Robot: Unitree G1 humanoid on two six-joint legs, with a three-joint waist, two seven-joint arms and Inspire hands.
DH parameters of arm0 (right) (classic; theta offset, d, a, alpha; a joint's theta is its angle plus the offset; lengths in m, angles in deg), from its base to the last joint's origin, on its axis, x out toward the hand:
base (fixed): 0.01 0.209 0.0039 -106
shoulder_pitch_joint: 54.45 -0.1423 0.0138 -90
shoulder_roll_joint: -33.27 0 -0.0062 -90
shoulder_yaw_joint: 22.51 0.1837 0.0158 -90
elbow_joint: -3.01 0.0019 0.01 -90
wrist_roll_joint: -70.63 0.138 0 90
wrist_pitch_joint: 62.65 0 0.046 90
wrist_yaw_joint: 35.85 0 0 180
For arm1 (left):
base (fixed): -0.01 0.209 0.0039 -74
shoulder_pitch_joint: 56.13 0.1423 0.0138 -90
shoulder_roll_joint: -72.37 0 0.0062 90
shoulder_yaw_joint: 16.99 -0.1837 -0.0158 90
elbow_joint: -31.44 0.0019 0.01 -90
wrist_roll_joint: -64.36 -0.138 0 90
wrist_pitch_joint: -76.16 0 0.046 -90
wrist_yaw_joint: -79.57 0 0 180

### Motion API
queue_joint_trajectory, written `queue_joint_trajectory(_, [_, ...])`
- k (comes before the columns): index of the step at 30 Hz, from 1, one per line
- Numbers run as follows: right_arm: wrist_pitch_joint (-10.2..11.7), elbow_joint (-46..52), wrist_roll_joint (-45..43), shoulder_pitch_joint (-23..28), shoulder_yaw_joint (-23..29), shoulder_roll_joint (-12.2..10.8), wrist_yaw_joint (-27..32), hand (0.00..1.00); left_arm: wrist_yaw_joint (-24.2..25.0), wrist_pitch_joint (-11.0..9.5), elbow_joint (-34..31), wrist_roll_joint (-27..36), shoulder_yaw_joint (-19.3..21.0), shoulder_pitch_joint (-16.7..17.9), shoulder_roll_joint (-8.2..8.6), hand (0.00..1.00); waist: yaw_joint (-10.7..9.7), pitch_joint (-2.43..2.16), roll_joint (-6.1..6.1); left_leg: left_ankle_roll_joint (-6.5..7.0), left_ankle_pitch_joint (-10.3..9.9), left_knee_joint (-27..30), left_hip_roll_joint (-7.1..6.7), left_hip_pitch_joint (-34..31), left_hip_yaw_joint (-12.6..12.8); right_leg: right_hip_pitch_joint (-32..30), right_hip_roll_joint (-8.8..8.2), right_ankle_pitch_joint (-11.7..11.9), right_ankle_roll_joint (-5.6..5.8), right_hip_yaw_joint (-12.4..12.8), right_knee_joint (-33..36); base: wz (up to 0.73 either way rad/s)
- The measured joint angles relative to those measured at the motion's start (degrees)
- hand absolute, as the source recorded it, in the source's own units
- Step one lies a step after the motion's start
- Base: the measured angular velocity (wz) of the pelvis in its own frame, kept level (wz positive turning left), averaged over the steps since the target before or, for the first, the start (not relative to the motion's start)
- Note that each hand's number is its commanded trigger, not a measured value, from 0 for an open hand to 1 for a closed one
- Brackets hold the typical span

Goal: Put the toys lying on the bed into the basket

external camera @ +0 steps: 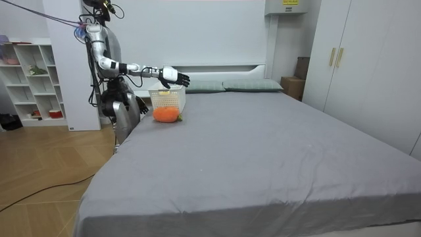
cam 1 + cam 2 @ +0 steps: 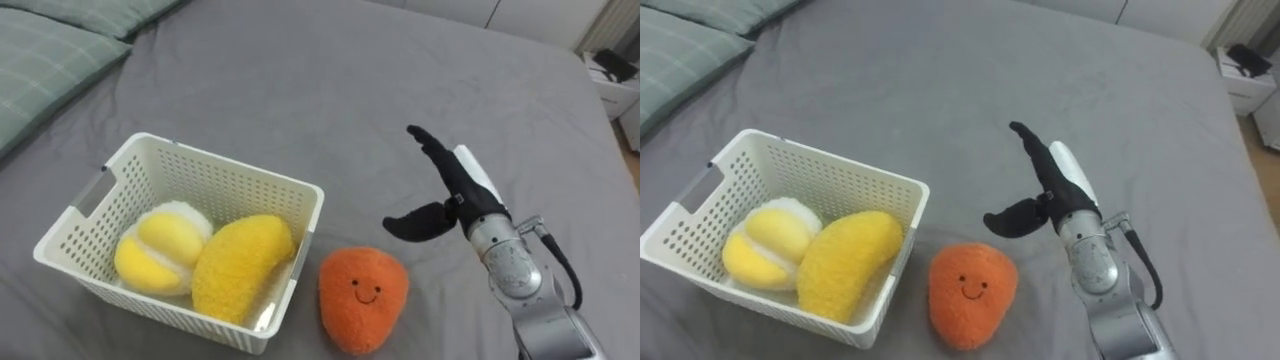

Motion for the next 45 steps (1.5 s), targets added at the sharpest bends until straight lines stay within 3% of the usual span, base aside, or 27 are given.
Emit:
queue_joint_trajectory(8, [0.68,-5.3,0.78,0.96,-0.33,-0.35,0.5,0.0,-0.67,0.01,0.08,-0.02,-0.16,0.5,0.0,0.0,-0.24,-0.11,-0.16,0.03,-0.26,0.08,0.02,0.28,0.21,0.04,0.15,0.02,0.04,0.65,-0.1,-0.04])
queue_joint_trajectory(19, [0.79,-10.57,0.81,3.18,-0.95,-1.24,1.12,0.0,-3.12,-0.01,0.09,-0.08,-0.74,1.01,-0.08,0.0,-0.33,0.22,0.34,-0.01,-0.35,0.03,0.02,0.14,0.26,-0.01,0.2,0.0,0.05,0.76,-0.16,0.0])
queue_joint_trajectory(24, [0.68,-13.49,0.78,3.23,-3.19,-1.77,0.51,0.0,-3.1,0.06,-0.06,-0.11,-1.16,1.09,-0.19,0.0,-0.17,-0.05,0.17,-0.01,-0.35,0.12,0.01,-0.11,0.27,-0.21,0.2,-0.01,0.07,0.76,-0.33,0.0])
queue_joint_trajectory(29, [0.68,-16.35,0.7,3.22,-3.2,-3.92,0.16,0.0,-3.1,0.14,-0.83,-0.09,-1.15,1.33,0.12,0.0,0.17,-0.35,0.17,0.0,-0.34,0.13,0.07,-0.35,0.43,-0.61,0.26,-0.01,0.07,0.82,-0.26,0.0])
queue_joint_trajectory(37, [0.59,-19.3,0.83,3.19,-4.23,-5.62,0.16,0.0,-3.22,0.11,-1.07,-0.13,-1.24,1.97,0.08,0.0,0.86,0.05,0.73,0.02,-0.44,-0.13,0.09,-0.62,0.43,-0.94,0.29,0.0,0.06,0.67,-0.2,0.0])
queue_joint_trajectory(45, [0.62,-19.52,0.69,3.02,-7.65,-6.53,-0.98,0.0,-3.93,0.08,-1.09,-0.16,-2.23,2.35,0.13,0.0,2.04,0.14,0.87,0.04,-0.47,0.09,0.03,-1.07,-0.02,-1.11,0.24,0.0,0.06,0.59,-0.2,0.01])
